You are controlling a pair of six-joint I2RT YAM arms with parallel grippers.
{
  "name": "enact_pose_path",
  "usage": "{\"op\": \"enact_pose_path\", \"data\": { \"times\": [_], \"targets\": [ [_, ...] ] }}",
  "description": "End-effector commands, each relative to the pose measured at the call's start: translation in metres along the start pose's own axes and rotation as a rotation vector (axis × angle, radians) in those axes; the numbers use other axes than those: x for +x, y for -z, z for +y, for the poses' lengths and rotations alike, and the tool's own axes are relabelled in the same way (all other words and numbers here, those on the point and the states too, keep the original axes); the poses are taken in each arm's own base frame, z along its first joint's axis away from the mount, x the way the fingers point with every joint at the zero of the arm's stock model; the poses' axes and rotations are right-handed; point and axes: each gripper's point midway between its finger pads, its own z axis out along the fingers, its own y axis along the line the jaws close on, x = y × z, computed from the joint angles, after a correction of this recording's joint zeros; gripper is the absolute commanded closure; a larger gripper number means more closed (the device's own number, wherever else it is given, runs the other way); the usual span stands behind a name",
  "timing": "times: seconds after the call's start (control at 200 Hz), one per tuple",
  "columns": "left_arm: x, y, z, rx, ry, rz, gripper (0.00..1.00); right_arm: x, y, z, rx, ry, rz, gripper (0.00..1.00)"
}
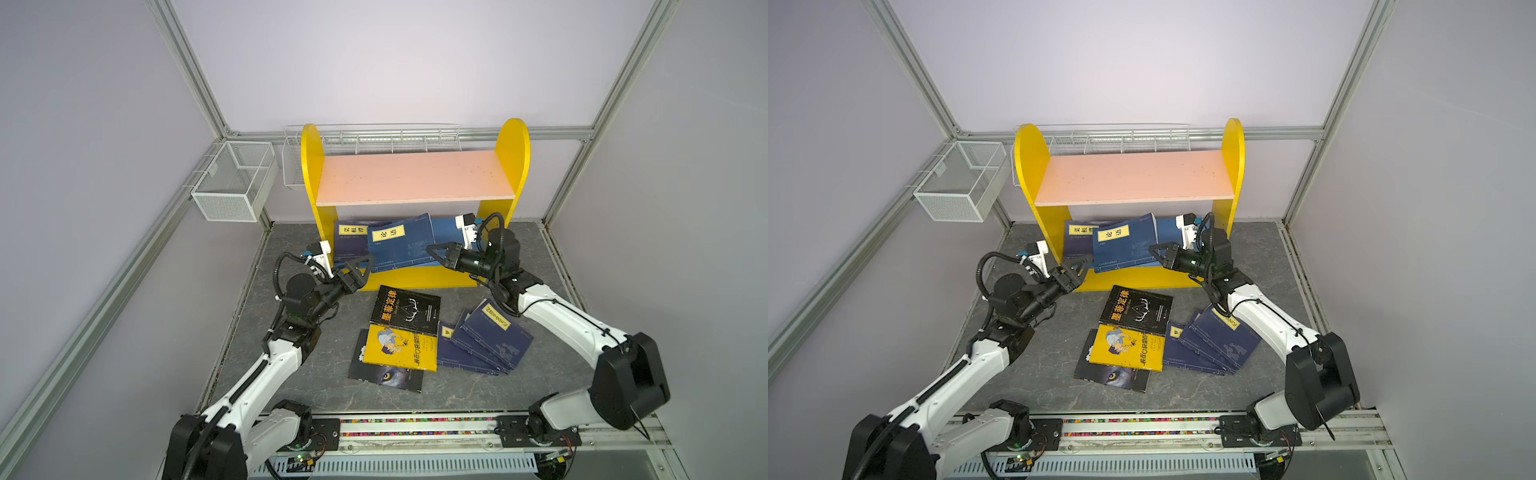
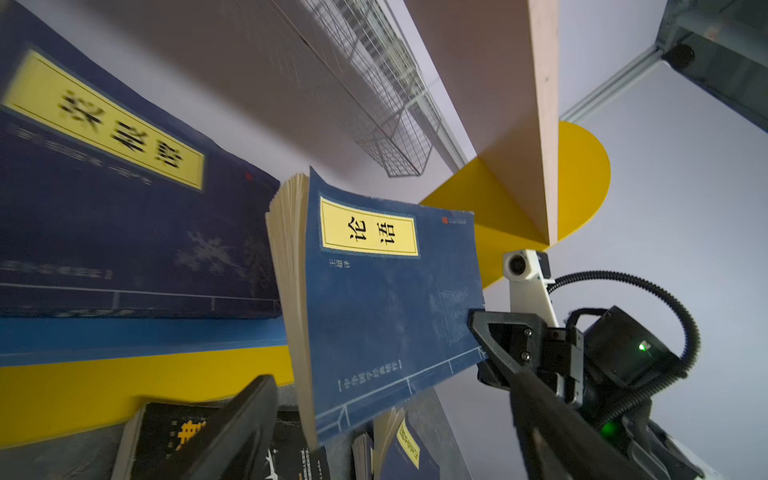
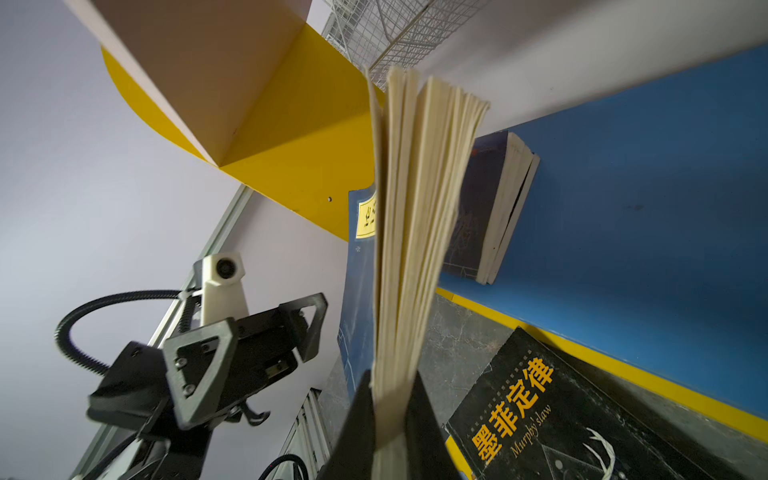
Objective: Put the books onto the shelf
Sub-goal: 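Draw back the left gripper while the right gripper pushes the book deeper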
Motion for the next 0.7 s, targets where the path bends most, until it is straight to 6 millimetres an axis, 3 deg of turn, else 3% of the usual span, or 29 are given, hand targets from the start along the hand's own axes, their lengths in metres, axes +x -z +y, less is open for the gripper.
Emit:
{"op": "enact_pose_path", "data": {
  "times": [0.0, 0.135, 0.25, 0.47, 0.695],
  "targets": [
    [-0.013, 0.038, 0.071, -0.444, 0.0, -0.099, 0.11, -0.029, -0.015, 0.019, -0.029, 0.05, -0.105, 0.89],
    [-0.016, 0.097, 0.117, -0.778, 0.031, -0.175, 0.11, -0.03, -0.044, 0.015, -0.032, 0.05, -0.107, 0.89],
    [-0.012, 0.123, 0.133, -0.88, 0.056, -0.172, 0.11, -0.029, -0.071, 0.008, -0.045, 0.025, -0.104, 0.89],
    [-0.008, 0.15, 0.14, -0.946, 0.069, -0.161, 0.11, -0.021, -0.116, -0.002, -0.065, -0.004, -0.07, 0.89],
    [-0.005, 0.156, 0.14, -0.961, 0.053, -0.14, 0.11, -0.006, -0.142, -0.015, -0.062, -0.049, -0.028, 0.89]
  ]
}}
